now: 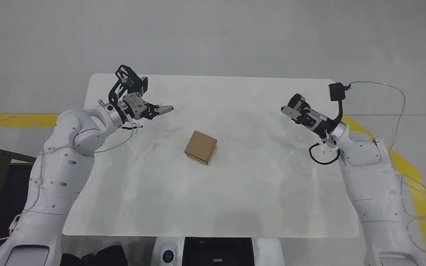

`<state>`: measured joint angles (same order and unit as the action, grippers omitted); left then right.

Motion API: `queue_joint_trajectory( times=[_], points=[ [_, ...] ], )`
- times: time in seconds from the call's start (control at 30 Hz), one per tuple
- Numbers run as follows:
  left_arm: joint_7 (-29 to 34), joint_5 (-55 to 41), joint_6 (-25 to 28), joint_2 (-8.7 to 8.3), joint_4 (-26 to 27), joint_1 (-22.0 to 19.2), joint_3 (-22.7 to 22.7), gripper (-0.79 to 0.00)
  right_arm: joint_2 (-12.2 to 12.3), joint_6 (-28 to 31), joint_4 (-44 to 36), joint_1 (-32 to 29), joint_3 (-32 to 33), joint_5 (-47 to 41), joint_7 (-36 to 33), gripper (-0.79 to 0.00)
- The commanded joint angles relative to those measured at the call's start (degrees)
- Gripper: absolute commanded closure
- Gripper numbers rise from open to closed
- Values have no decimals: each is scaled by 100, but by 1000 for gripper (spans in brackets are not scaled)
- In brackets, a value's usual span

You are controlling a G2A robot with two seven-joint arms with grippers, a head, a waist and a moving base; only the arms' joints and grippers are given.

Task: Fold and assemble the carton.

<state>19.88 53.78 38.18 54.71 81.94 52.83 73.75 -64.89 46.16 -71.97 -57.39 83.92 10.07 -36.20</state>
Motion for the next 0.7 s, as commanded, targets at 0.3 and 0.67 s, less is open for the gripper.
queue_joint_trajectory(
  times=[0.3,0.67],
  points=[
    [103,-45,5,-34,-277,-215,207,-785,86,-214,-157,-38,301,716,678,-785],
    [105,-108,-35,-57,-282,-206,333,-784,101,-245,-133,92,191,661,581,-785]
  ],
)
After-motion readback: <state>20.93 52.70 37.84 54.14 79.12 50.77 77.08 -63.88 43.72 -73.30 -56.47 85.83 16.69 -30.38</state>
